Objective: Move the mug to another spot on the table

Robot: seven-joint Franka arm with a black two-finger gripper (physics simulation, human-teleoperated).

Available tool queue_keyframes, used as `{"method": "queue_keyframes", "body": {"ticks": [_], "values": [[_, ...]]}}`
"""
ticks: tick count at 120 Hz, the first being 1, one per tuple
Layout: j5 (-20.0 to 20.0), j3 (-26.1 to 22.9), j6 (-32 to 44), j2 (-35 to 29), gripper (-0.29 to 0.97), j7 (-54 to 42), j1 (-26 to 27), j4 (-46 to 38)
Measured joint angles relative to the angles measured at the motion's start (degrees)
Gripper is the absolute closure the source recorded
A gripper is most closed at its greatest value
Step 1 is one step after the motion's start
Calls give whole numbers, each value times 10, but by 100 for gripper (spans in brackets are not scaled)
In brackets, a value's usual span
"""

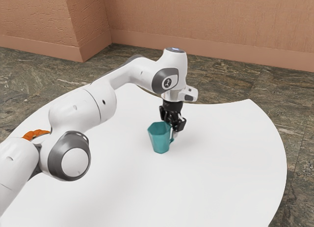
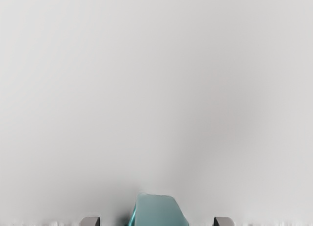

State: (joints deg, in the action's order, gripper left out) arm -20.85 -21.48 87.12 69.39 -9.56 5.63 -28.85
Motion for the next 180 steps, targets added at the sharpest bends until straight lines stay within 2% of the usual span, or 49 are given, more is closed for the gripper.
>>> {"method": "queue_keyframes", "body": {"ticks": [124,180], "values": [[-9,-13,-69,-31,72,27,-10,-16],[-8,-5,-119,-44,68,65,-92,-20]]}}
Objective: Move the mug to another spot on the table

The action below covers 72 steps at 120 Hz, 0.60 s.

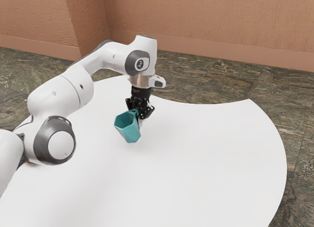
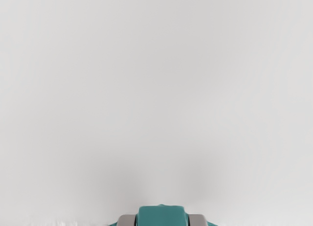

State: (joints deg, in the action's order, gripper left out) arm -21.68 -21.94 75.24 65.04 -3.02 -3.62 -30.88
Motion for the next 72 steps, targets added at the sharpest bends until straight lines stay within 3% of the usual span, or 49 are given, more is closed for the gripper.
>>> {"method": "queue_keyframes", "body": {"ticks": [72], "values": [[4,6,-11,26,67,80,-13,-4]]}}
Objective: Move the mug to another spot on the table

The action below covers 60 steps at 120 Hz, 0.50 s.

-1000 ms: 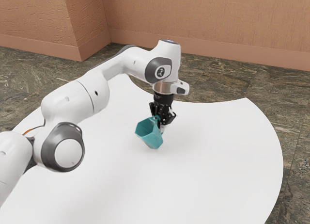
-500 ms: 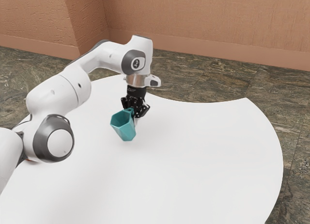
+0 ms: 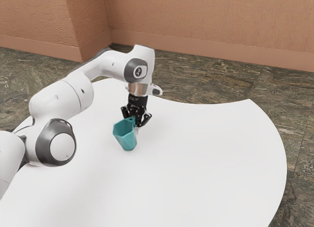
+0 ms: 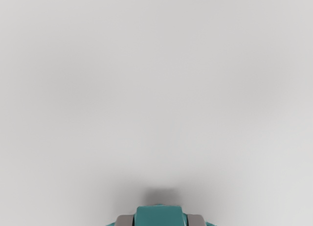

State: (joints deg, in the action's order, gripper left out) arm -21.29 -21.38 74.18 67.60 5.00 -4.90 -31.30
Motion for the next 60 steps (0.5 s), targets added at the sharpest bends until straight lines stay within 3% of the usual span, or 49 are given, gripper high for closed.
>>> {"method": "queue_keyframes", "body": {"ticks": [60], "values": [[5,-3,15,6,41,24,0,-10]]}}
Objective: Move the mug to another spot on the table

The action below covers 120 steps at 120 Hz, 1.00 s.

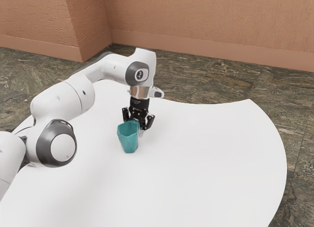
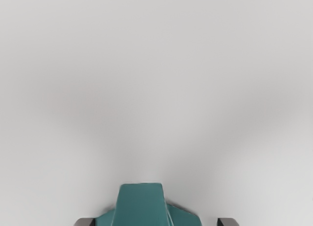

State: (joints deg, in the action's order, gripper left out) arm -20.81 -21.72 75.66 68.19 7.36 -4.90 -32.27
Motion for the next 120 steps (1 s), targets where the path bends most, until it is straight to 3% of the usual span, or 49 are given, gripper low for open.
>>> {"method": "queue_keyframes", "body": {"ticks": [38,64,72,80,102,111,120], "values": [[1,-2,23,-9,19,-6,0,-3],[1,-6,40,-50,8,-11,2,-15],[4,-7,63,-111,7,-12,1,-76],[26,3,99,-211,5,-13,-5,-190],[145,83,206,-548,4,-15,-7,-554],[173,98,219,-625,3,-21,-9,-601],[197,125,221,-657,3,-35,-4,-598]]}}
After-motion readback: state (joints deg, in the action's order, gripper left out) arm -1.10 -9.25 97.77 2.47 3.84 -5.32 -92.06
